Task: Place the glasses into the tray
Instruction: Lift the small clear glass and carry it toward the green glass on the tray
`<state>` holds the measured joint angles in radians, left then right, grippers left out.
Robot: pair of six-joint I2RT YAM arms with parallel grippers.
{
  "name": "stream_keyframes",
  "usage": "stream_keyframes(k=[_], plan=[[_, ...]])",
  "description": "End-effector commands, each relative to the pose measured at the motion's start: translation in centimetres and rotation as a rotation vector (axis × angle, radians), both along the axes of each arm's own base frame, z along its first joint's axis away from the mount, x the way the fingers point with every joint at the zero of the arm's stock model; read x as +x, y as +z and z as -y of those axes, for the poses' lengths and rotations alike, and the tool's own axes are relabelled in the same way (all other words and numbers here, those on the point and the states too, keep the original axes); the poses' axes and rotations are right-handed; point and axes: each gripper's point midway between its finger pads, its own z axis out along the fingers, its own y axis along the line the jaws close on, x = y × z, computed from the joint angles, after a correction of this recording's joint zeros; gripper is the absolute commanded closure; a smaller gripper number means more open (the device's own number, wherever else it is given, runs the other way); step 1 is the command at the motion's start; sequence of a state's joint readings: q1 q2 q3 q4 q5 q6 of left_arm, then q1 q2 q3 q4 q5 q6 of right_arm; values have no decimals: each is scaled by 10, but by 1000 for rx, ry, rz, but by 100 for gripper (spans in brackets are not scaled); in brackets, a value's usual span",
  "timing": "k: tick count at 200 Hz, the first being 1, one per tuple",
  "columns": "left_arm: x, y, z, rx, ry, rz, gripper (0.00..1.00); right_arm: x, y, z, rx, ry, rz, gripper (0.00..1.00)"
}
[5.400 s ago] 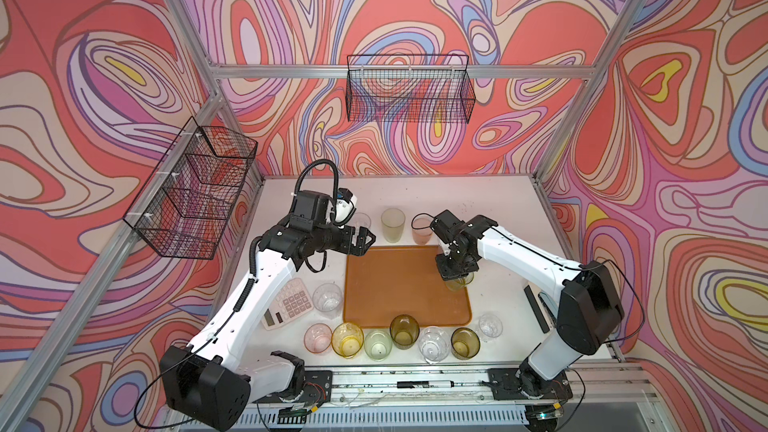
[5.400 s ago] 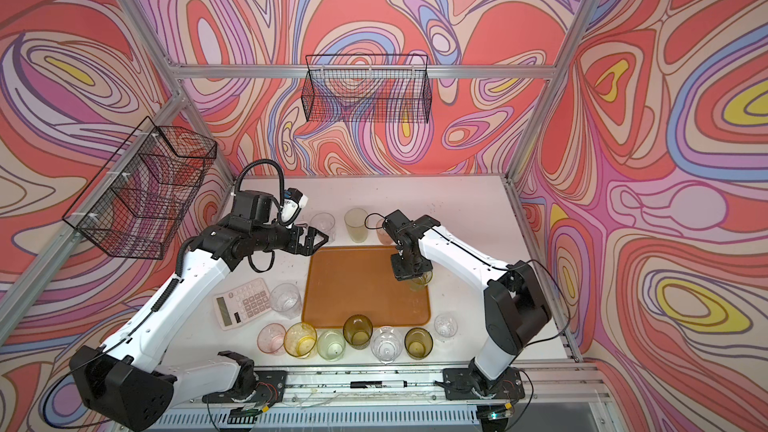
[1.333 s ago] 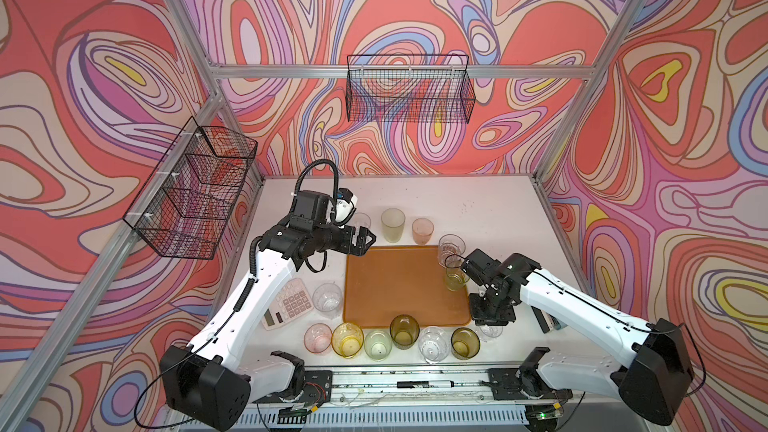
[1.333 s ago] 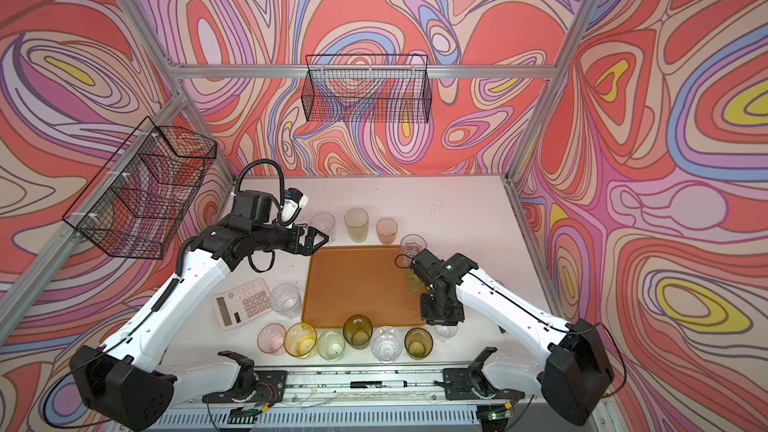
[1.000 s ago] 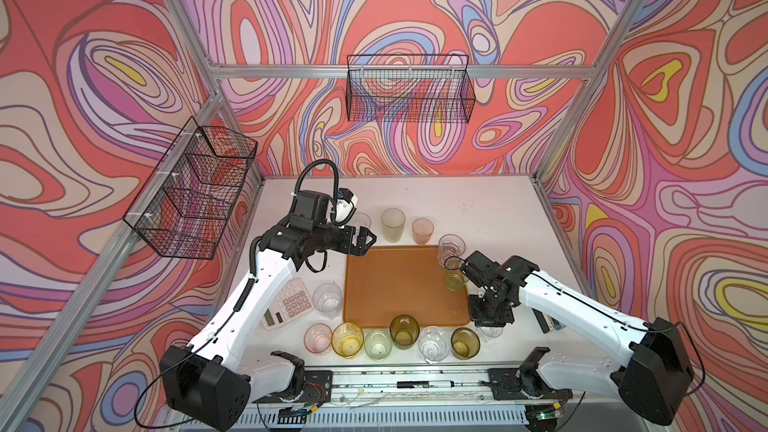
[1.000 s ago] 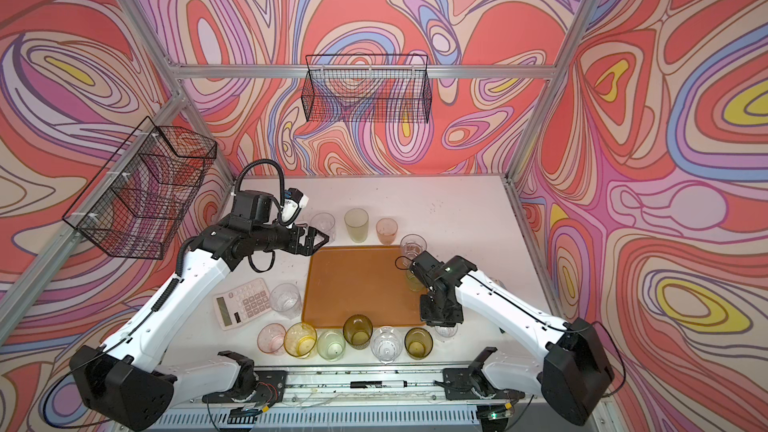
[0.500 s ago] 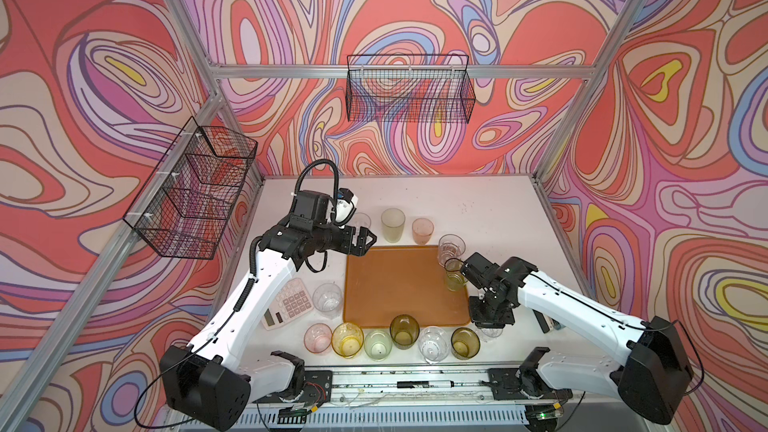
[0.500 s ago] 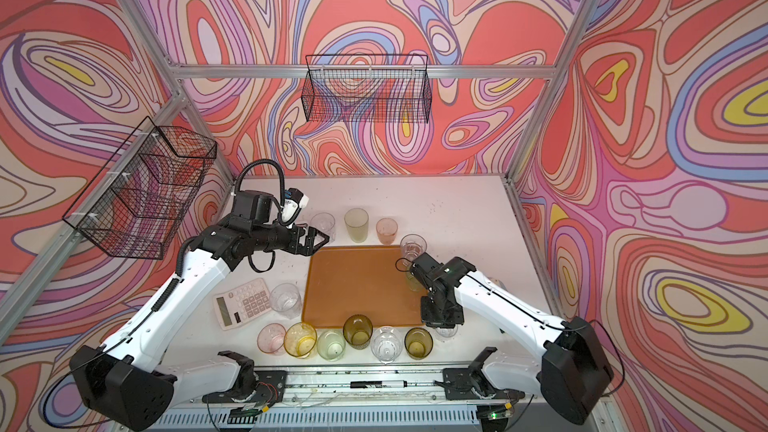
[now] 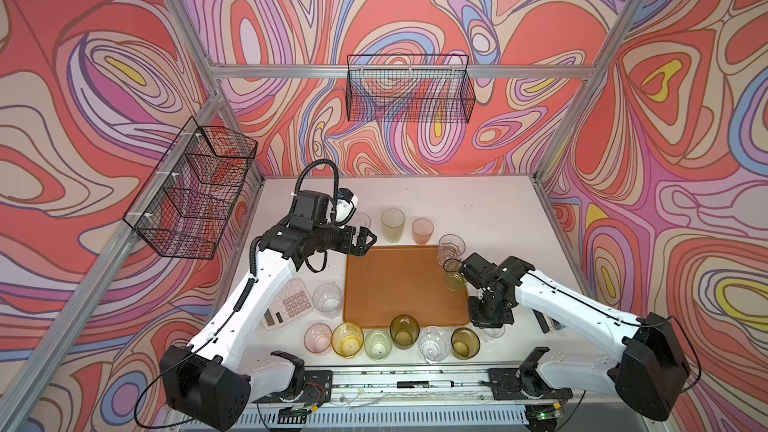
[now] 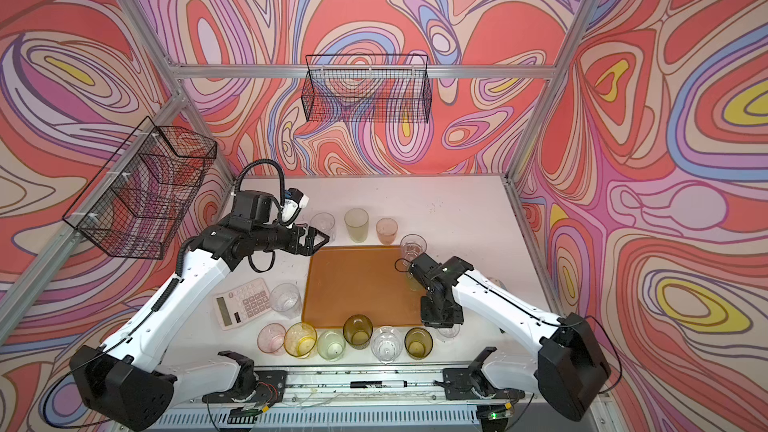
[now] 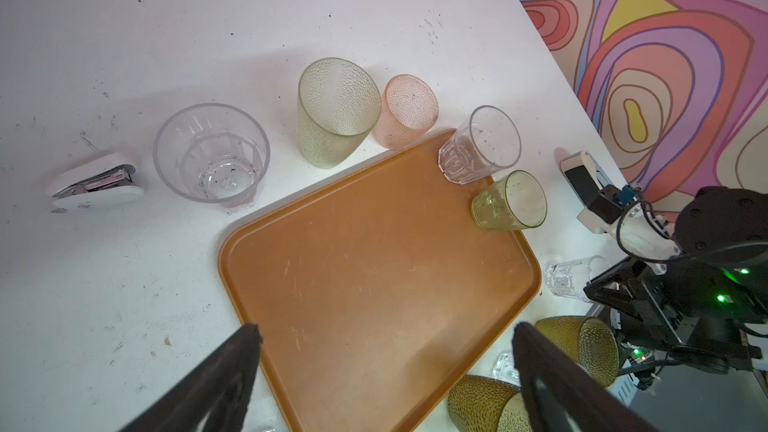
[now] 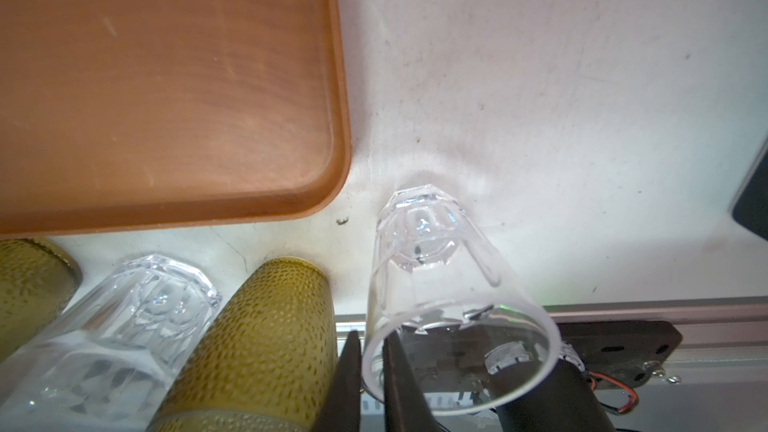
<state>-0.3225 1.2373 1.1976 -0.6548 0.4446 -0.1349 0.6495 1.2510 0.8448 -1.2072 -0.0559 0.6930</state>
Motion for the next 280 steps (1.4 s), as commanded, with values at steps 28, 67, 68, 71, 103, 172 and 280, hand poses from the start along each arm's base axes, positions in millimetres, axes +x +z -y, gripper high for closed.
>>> stream_keyframes(k=[28,67,68,71,103,172,280], plan=[[-1,1,1,-7,-5,3,3,4,-1,2,-24,18,13,94],[-2,2,1,-7,-4,5,3,9,3,2,-38,32,25,99],[-2,2,1,-7,-5,6,3,9,3,2,-38,32,25,99],[-2,2,1,-7,-4,6,3,9,4,2,-40,34,25,100],[-1,3,1,-8,-6,8,3,17,13,2,-59,54,51,100],[-2,3,1,-7,-5,9,3,37,32,-2,-87,103,96,100],[-2,3,1,-11,-2,7,2,63,49,-29,-22,133,146,100]])
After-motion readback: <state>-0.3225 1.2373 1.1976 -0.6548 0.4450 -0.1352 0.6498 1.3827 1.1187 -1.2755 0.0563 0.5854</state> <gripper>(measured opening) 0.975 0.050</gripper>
